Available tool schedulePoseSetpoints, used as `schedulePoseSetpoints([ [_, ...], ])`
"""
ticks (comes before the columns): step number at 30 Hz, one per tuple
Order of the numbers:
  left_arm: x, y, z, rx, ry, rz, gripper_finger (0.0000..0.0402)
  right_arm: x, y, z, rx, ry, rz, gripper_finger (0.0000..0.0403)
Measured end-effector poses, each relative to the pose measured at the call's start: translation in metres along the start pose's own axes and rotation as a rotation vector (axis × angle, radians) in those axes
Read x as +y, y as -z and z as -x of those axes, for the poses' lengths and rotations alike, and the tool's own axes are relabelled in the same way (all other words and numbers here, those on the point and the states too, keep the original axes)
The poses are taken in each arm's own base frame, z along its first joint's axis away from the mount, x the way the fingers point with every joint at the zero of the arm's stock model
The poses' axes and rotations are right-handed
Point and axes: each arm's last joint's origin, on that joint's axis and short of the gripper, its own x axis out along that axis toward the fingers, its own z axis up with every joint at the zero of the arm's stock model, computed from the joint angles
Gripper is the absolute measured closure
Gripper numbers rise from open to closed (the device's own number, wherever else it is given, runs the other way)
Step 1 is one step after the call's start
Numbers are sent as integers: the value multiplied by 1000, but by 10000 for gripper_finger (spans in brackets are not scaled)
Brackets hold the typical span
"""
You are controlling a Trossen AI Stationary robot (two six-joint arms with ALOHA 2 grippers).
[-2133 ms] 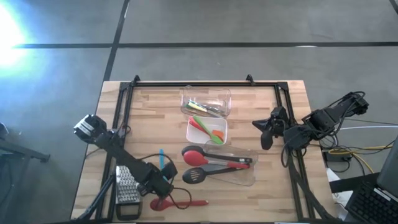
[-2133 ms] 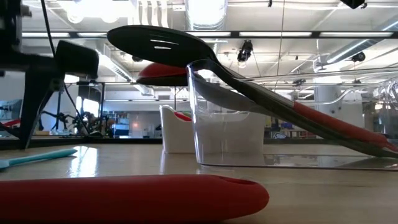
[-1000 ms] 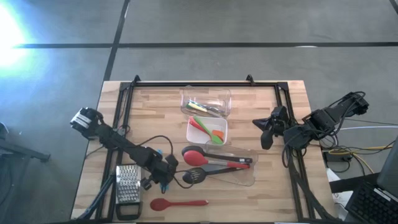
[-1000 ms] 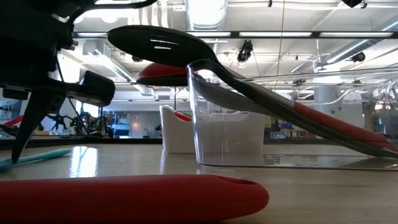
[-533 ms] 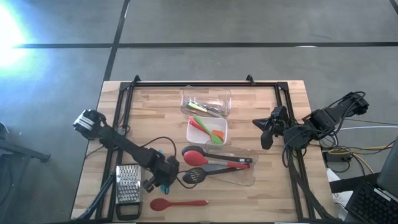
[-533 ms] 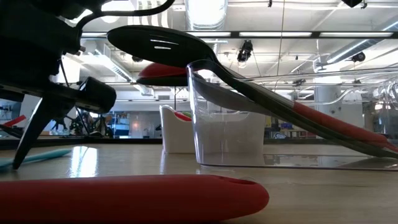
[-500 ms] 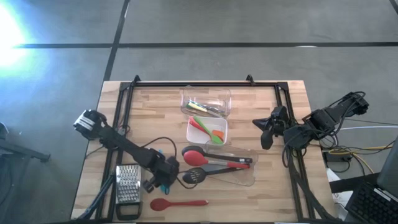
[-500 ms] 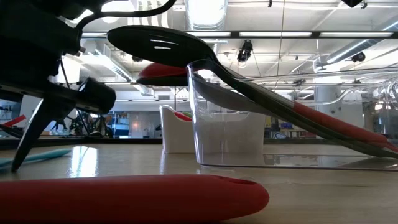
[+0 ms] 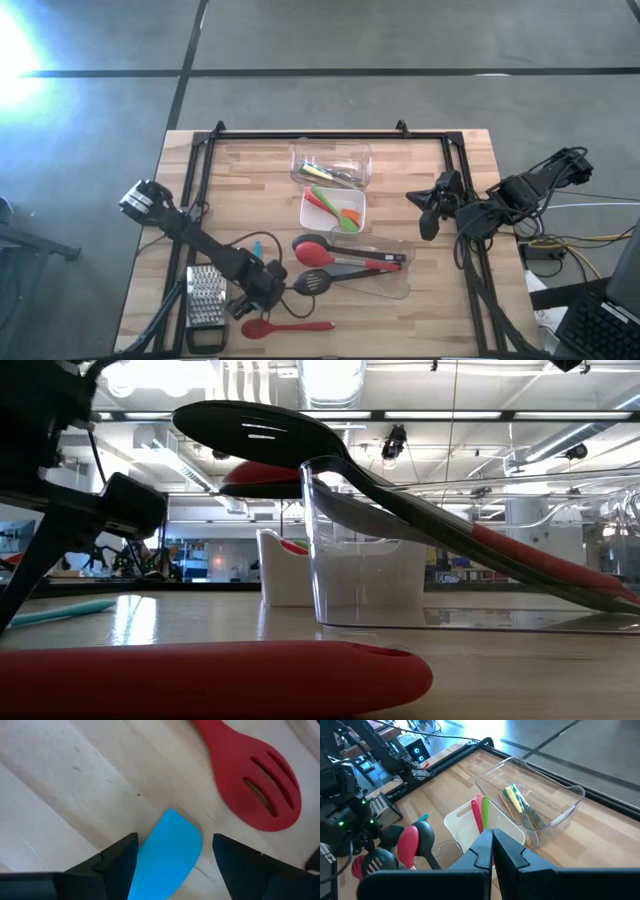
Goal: Pick & Place Kitchen Items
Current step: Put the blue spatula into the white bin
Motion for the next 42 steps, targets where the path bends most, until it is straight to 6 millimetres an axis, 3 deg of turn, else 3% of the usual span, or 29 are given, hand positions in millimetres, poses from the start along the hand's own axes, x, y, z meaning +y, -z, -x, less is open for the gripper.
schedulePoseSetpoints([
  [8, -1, 4, -10, 53, -59, 7, 140, 0, 0, 0, 0, 0, 4, 394],
  [28, -1, 11, -2, 122, -119, 55, 140, 0, 0, 0, 0, -1, -1, 394],
  [32, -1, 11, -2, 104, -131, 158, 140, 0, 0, 0, 1, -2, -1, 394],
  [42, 2, 26, -23, 165, -135, 228, 140, 0, 1, 0, 2, 0, 4, 394],
])
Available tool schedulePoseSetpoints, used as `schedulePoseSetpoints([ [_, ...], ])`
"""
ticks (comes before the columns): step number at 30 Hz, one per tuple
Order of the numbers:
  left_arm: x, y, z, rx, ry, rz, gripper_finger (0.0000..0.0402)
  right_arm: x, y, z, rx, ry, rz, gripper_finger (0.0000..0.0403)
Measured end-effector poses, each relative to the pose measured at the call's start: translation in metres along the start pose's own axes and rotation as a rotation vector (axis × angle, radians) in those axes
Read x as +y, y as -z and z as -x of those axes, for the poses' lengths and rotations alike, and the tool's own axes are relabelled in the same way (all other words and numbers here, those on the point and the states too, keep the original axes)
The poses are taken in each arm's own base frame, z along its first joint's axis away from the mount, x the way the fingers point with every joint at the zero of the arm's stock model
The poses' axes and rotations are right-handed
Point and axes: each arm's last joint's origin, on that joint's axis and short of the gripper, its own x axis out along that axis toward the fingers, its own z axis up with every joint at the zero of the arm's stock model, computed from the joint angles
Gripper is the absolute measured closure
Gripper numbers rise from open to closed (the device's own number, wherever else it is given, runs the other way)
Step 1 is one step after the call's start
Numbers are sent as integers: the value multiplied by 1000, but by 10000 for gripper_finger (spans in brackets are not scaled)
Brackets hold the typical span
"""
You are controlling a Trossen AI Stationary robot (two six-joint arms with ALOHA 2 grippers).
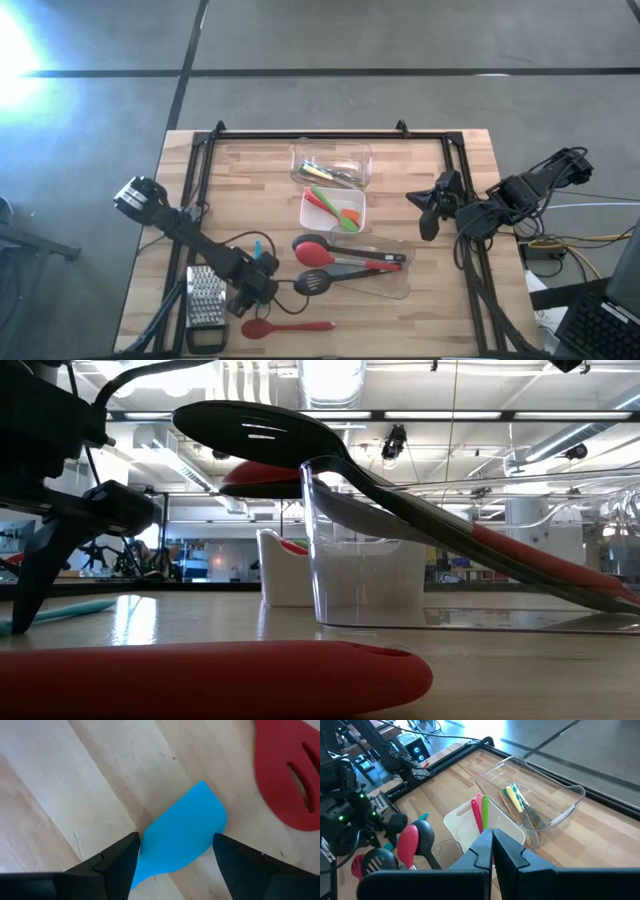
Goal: Pick & Place Kitchen Items
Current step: Put the blue spatula into the white bin
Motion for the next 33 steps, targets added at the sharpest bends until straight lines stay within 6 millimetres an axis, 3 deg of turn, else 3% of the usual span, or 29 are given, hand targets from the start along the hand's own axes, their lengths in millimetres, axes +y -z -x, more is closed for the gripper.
schedulePoseSetpoints([
  [12, 0, -1, -7, -9, 9, -104, 149, 0, 0, 0, 1, -2, -1, 394],
  [21, 2, -1, -13, 1, -51, -106, 178, 0, 0, 0, -1, 0, 4, 394],
  [24, 2, -1, -13, 0, -53, -135, 203, 0, 0, 0, -1, 0, 4, 394],
  [33, 3, -2, -12, -9, -56, -137, 332, 0, -1, 1, -3, -1, 15, 394],
])
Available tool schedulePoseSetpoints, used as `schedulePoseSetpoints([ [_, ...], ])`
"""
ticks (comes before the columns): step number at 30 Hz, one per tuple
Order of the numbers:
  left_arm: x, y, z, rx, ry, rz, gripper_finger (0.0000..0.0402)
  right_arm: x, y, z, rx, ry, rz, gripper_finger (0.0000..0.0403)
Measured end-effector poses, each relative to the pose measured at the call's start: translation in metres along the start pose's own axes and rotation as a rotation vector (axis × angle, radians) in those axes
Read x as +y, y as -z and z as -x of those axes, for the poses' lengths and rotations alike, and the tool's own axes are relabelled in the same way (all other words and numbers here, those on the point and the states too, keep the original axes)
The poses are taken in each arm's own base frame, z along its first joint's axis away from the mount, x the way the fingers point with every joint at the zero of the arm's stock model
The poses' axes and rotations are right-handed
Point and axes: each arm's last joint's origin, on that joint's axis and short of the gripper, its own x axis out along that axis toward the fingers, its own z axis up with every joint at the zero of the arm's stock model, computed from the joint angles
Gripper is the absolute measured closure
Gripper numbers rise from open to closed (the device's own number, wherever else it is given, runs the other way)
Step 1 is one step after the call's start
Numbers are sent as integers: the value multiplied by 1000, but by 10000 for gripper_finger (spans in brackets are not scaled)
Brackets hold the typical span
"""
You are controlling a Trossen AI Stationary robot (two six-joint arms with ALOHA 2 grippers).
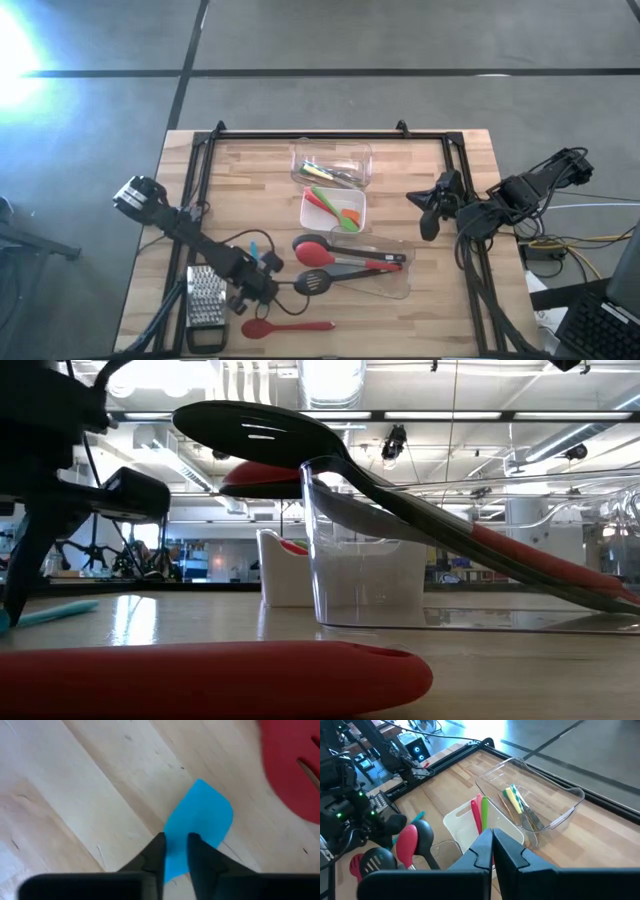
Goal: Pick & Place Kitchen Items
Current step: Put the blue spatula into the white bin
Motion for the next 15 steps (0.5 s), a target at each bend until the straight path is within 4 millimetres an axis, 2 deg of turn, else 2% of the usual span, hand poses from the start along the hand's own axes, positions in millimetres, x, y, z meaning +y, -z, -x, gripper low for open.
schedulePoseSetpoints([
  [5, 1, -4, -1, -28, -15, 1, 395, 0, 0, 0, 0, 0, 2, 394],
  [11, 1, -4, -1, -28, -6, -1, 398, 0, 0, 0, -1, 0, 2, 394],
  [15, 0, -4, 6, -45, -7, 9, 375, 0, 0, 0, -2, -1, 0, 394],
])
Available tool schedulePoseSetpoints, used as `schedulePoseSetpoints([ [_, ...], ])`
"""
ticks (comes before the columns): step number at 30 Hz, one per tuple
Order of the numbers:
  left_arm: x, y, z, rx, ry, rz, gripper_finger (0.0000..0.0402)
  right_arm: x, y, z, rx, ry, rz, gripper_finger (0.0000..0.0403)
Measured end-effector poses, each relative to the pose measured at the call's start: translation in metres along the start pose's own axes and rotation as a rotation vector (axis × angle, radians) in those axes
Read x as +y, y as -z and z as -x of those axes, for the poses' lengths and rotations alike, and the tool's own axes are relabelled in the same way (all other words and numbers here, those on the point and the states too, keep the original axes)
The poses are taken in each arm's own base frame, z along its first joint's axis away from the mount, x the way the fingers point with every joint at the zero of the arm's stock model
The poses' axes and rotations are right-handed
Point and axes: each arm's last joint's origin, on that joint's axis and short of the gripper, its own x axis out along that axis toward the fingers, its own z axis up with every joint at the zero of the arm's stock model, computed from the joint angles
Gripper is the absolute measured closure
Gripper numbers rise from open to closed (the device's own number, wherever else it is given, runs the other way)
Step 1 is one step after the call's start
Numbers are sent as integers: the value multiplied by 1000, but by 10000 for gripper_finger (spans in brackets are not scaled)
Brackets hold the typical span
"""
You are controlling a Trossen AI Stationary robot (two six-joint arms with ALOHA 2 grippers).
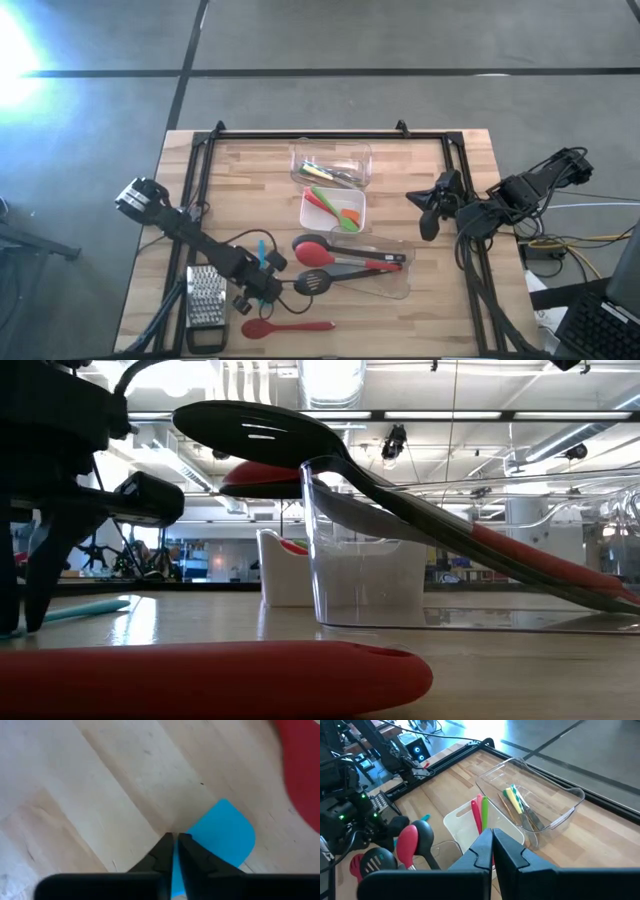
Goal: Pick & Place Kitchen Items
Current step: Put the blue spatula into the white bin
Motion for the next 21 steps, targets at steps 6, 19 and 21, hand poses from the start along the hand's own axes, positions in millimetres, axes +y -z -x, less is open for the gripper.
schedulePoseSetpoints([
  [6, 1, -3, 10, -19, -9, 112, 276, 0, 0, 0, 0, 0, 0, 394],
  [19, -7, -26, 58, 39, 89, 195, 141, 0, 0, 0, 1, 1, 9, 394],
  [21, -9, -32, 60, 14, 94, 178, 141, 0, 0, 0, 1, 1, 13, 394],
])
